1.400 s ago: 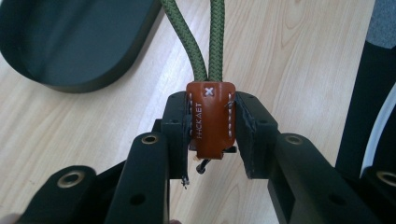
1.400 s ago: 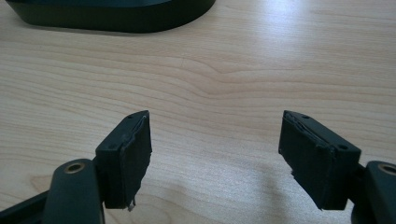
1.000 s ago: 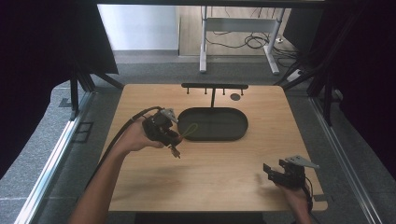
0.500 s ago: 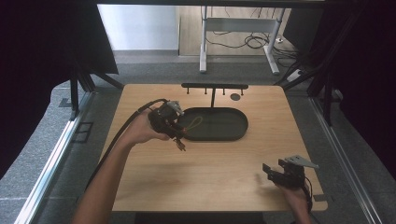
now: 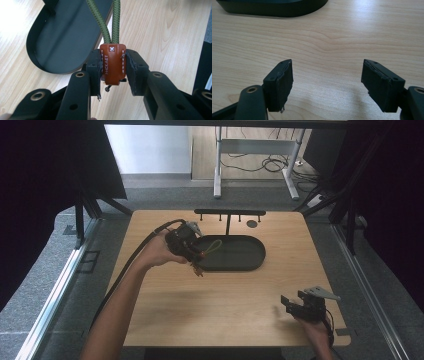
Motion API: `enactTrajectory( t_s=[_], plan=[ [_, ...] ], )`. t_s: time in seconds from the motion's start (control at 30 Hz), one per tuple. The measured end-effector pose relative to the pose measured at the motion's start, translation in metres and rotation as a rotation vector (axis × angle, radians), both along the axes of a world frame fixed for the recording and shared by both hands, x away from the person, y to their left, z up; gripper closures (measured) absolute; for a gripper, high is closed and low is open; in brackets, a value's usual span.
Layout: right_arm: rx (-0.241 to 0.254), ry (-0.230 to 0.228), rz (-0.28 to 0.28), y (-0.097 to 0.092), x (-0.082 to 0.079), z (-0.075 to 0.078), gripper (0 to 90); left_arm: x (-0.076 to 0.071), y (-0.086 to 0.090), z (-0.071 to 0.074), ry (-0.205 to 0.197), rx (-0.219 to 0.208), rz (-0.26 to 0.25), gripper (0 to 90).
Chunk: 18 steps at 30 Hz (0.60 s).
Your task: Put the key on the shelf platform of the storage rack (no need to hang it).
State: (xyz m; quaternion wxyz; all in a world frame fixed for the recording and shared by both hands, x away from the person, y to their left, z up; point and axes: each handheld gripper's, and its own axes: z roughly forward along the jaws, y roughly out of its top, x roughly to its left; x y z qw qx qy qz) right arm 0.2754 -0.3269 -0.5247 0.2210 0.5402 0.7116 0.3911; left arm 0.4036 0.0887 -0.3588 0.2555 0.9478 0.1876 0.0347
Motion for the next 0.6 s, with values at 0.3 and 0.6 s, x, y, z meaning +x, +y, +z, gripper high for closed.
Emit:
enactTrajectory(
  t_s=[0.3,0.6],
  plan=[
    [0.002,-0.001,0.000,0.000,-0.001,0.000,26.3,0.015,-0.009,0.005,0.005,0.009,0.008,67.2],
    [0.005,0.001,-0.008,-0.002,-0.001,0.000,26.3,0.029,-0.014,0.001,0.017,0.015,0.016,67.3]
  ],
)
